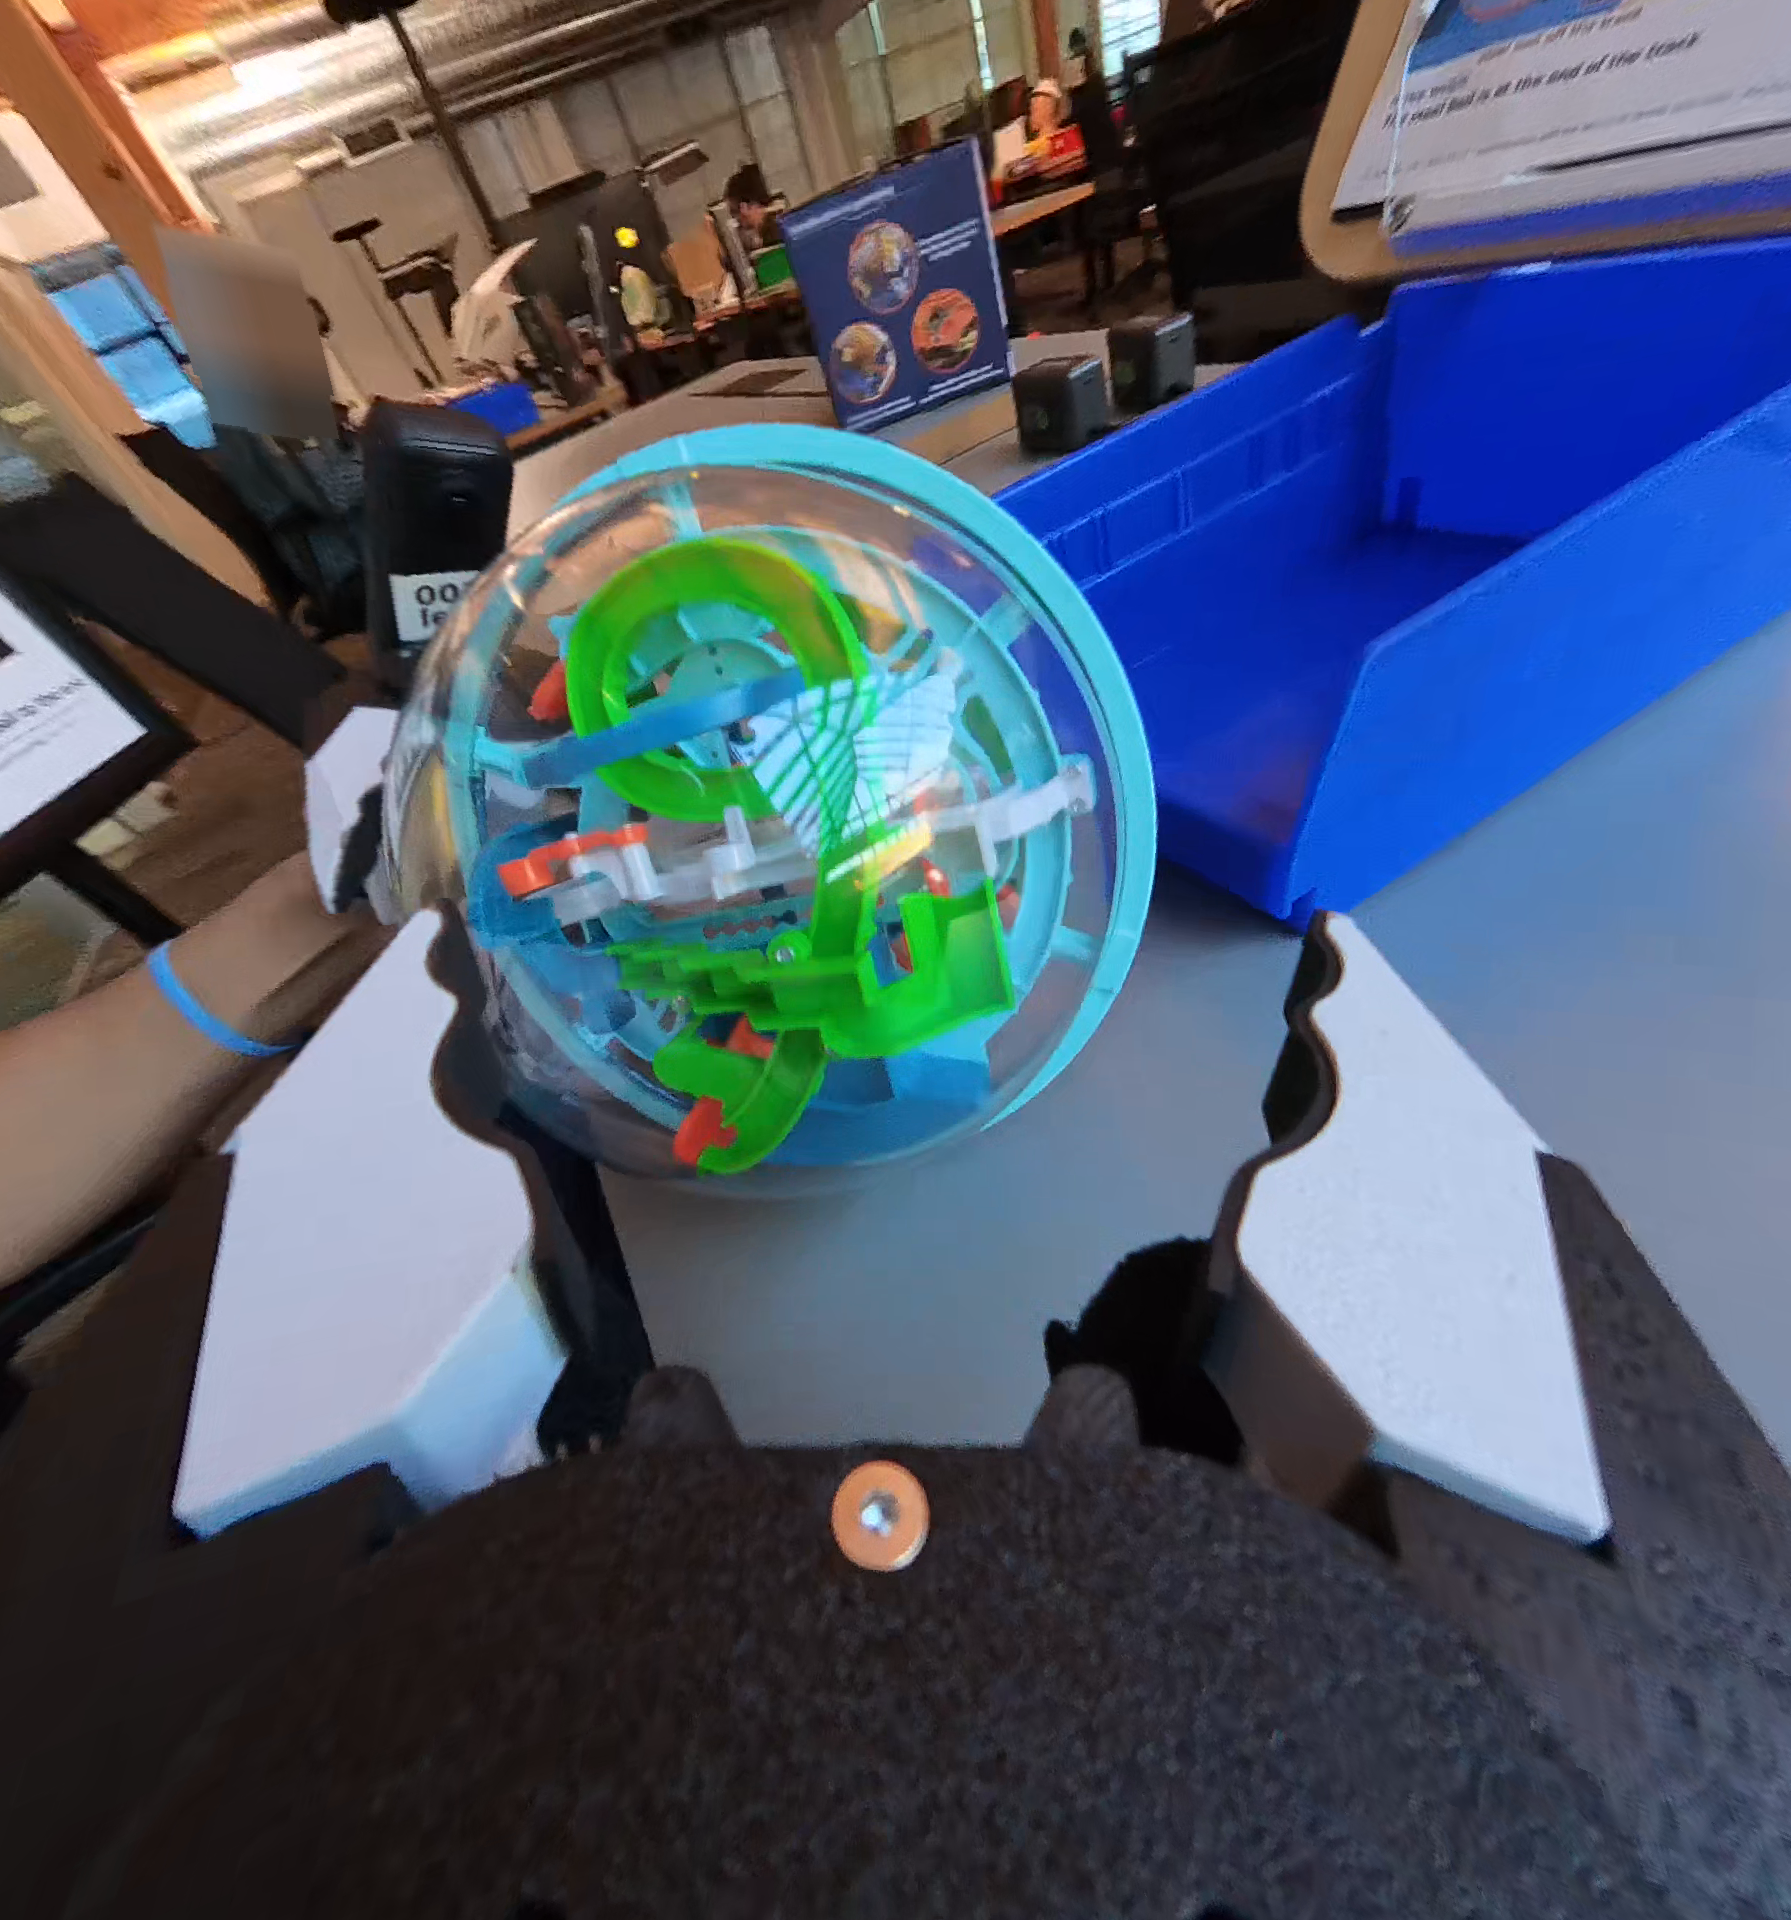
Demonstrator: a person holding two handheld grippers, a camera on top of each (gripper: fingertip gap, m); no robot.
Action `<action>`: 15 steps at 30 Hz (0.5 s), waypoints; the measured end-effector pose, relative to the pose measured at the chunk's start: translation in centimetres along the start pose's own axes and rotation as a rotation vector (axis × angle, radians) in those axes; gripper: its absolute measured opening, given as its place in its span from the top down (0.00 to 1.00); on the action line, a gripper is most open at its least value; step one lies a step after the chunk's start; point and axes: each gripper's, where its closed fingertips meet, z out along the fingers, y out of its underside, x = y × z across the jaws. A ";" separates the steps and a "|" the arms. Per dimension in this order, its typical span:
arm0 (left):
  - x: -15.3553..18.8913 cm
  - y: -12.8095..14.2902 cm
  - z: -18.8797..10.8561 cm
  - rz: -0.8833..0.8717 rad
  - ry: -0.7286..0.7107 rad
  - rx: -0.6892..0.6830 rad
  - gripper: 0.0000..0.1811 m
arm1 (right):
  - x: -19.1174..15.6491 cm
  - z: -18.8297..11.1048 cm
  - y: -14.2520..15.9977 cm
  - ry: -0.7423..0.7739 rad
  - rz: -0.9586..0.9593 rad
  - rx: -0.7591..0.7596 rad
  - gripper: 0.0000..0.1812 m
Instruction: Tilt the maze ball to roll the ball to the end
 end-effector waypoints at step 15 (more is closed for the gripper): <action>-1.8 -0.2 -0.9 -0.200 0.084 0.029 0.13 | -3.4 3.2 1.6 -0.154 0.111 -0.005 0.22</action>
